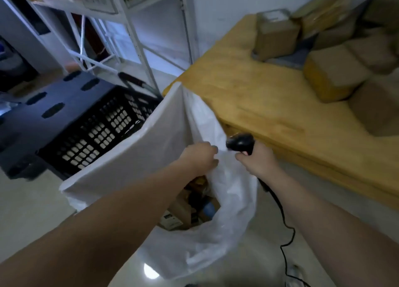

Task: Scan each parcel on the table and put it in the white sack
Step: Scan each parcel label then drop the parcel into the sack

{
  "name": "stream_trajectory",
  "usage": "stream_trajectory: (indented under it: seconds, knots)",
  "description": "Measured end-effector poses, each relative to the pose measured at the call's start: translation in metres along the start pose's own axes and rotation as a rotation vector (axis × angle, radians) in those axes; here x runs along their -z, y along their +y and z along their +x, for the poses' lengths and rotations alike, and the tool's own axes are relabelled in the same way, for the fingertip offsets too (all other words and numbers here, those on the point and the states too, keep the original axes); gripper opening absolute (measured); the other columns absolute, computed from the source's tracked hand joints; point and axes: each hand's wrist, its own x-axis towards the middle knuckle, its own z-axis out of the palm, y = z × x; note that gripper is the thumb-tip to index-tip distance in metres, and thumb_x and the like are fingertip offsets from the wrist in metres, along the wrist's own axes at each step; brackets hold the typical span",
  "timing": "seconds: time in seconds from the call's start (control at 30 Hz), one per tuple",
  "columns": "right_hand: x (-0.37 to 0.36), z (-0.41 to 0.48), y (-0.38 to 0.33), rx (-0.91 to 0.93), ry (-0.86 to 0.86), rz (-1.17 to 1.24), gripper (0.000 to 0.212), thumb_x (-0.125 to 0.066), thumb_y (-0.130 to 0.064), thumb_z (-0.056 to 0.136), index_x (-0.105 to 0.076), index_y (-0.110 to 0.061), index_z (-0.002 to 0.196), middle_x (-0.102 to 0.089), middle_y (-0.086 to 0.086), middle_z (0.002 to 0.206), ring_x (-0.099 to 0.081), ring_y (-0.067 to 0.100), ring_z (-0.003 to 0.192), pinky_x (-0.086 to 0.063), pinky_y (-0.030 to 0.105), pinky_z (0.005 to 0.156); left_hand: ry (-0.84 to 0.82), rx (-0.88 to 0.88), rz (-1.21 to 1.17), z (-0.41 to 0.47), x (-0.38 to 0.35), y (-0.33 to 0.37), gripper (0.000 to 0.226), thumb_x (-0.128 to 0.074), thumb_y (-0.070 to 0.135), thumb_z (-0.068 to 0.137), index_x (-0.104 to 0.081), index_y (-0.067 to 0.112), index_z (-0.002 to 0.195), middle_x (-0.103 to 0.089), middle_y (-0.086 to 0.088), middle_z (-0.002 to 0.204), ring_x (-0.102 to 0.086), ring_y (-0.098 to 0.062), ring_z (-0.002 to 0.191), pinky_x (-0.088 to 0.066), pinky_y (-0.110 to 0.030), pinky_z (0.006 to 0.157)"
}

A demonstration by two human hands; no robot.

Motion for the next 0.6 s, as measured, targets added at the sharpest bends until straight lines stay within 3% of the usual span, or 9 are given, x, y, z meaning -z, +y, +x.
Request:
stream_trajectory:
  seconds: [0.13,0.27,0.37,0.47,0.6]
  knots:
    - [0.101,0.006,0.013,-0.012,0.083,-0.001,0.019,-0.065,-0.027,0.086,-0.052,-0.015,0.092,-0.053,0.0,0.072,-0.057,0.026,0.074,-0.036,0.029,0.053,0.09,-0.02,-0.088,0.037,0.049,0.068,0.031,-0.048,0.032,0.096,-0.06,0.012,0.117,-0.056,-0.008,0.105,-0.055,-0.029,0.106,-0.047,-0.038,0.085]
    - [0.21,0.015,0.046,-0.043,0.149,0.023,0.018,-0.063,-0.025,0.088,-0.049,-0.015,0.091,-0.056,0.004,0.08,-0.061,0.029,0.082,-0.053,0.041,0.07,0.138,-0.034,-0.154,0.086,0.091,0.15,0.043,-0.048,0.037,0.098,-0.049,0.017,0.137,-0.053,-0.006,0.129,-0.054,-0.025,0.112,-0.047,-0.036,0.09]
    - [0.281,0.021,0.072,-0.082,0.208,0.031,0.017,-0.063,-0.027,0.087,-0.056,-0.012,0.09,-0.063,0.01,0.083,-0.064,0.029,0.08,-0.057,0.048,0.078,0.178,-0.072,-0.17,0.121,0.114,0.212,0.045,-0.047,0.038,0.099,-0.047,0.017,0.139,-0.051,-0.007,0.135,-0.052,-0.025,0.118,-0.047,-0.038,0.093]
    - [0.332,0.028,0.092,-0.113,0.241,0.118,0.025,-0.064,-0.026,0.09,-0.059,-0.003,0.098,-0.063,0.013,0.079,-0.065,0.029,0.074,-0.057,0.04,0.065,0.189,-0.103,-0.156,0.152,0.126,0.263,0.044,-0.047,0.038,0.099,-0.05,0.015,0.136,-0.053,-0.008,0.133,-0.051,-0.025,0.12,-0.046,-0.039,0.096]
    - [0.366,0.044,0.113,-0.126,0.314,0.211,0.031,-0.064,-0.025,0.09,-0.061,-0.001,0.108,-0.064,0.009,0.074,-0.063,0.018,0.057,-0.045,0.026,0.049,0.177,-0.095,-0.136,0.185,0.132,0.301,0.043,-0.048,0.037,0.098,-0.052,0.012,0.133,-0.055,-0.01,0.128,-0.051,-0.027,0.117,-0.047,-0.038,0.093]
